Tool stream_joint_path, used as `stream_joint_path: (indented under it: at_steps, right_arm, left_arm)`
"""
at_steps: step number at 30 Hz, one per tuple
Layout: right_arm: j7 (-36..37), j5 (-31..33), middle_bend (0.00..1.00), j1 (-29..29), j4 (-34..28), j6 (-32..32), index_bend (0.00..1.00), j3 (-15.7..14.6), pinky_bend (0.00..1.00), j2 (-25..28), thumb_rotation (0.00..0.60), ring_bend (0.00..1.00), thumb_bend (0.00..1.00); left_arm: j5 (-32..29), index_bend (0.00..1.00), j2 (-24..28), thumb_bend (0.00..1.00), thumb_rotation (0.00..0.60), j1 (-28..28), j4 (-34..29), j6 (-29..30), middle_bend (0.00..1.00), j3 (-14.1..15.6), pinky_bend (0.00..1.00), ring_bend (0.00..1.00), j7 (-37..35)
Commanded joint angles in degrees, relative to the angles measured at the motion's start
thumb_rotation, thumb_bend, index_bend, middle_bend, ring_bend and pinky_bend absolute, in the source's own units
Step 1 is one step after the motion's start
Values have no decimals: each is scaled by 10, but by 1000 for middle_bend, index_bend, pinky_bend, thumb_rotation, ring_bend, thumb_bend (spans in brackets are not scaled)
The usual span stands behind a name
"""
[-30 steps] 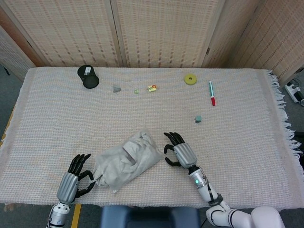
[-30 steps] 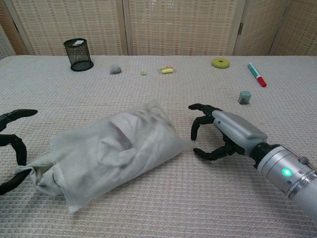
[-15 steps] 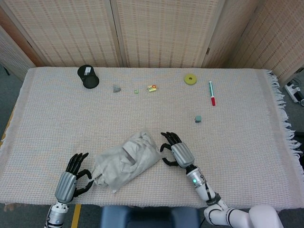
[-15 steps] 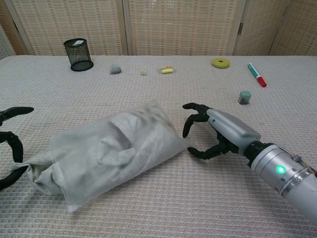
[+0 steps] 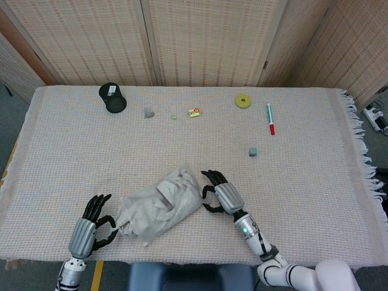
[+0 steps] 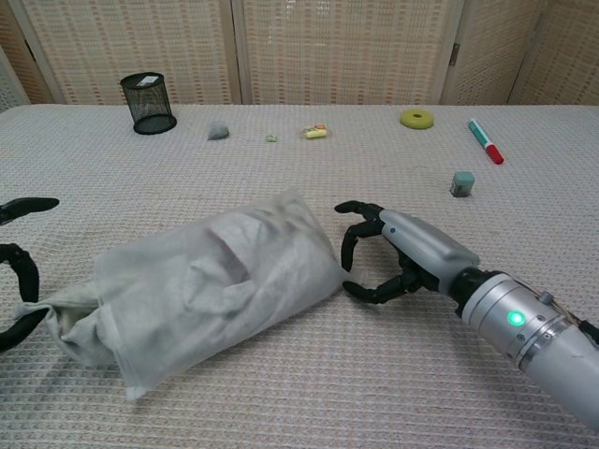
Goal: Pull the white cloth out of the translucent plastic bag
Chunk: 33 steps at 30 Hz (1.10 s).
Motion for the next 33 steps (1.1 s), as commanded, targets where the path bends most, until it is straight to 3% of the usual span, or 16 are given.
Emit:
stream_joint_path:
  at_steps: [1, 11, 24, 33]
  right_arm:
    - [-6, 3, 90, 1, -1, 1, 598, 2, 0, -1, 600, 0, 584]
    - [-27, 10, 109, 4, -17, 2, 640, 6, 0, 10, 600, 0, 772]
    - [-42, 26, 109, -4, -42, 3, 646, 13, 0, 51, 600, 0, 809]
    - [-49, 55, 109, -13, -42, 1, 646, 35, 0, 103, 600, 0, 808]
  left_arm:
    - [0, 774, 1, 492, 600, 0, -1, 1, 126, -1, 0, 0, 0]
    - [-1, 772, 10, 492, 600, -2, -7, 8, 126, -7, 0, 0, -2]
    - [-12, 767, 37, 492, 600, -5, -5, 22, 125, -29, 0, 0, -2]
    - [-70, 765, 102, 494, 600, -4, 22, 22, 125, -84, 0, 0, -10]
